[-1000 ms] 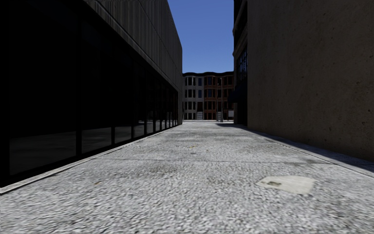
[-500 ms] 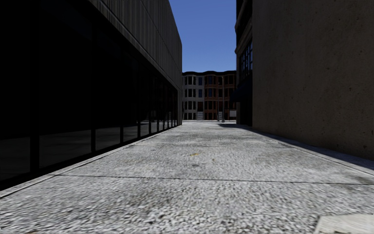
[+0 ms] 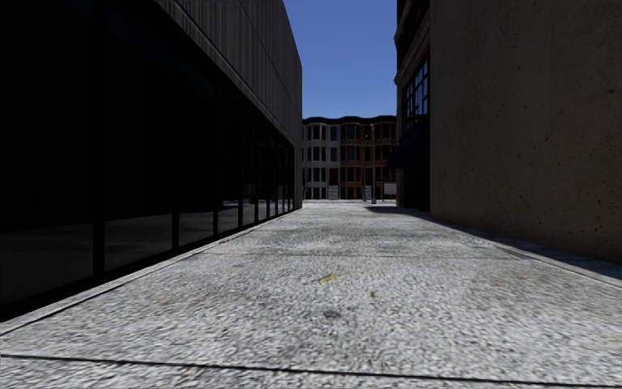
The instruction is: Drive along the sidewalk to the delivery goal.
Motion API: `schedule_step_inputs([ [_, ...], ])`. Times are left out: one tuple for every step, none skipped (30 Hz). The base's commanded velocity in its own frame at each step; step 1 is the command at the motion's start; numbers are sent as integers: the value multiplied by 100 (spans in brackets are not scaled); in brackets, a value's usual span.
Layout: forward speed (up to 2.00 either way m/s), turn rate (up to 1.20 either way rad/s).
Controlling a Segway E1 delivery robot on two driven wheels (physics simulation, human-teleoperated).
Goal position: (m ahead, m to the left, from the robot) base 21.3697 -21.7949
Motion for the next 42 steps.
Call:
schedule_step_inputs([
  [200, 0],
  [200, 0],
  [200, 0],
  [200, 0],
  [200, 0],
  [200, 0],
  [200, 0],
  [200, 0],
  [200, 0],
  [200, 0],
  [200, 0],
  [200, 0],
  [200, 0],
  [200, 0],
  [200, 0],
  [200, 0],
  [200, 0],
  [200, 0],
  [200, 0],
  [200, 0],
  [200, 0],
  [200, 0],
  [200, 0],
  [200, 0],
  [200, 0],
  [200, 0],
  [200, 0],
  [200, 0],
  [200, 0],
  [200, 0],
  [200, 0],
  [200, 0],
  [200, 0],
  [200, 0],
  [200, 0],
  [200, 0],
  [200, 0],
  [200, 0],
  [200, 0],
  [200, 0],
  [200, 0],
  [200, 0],
])
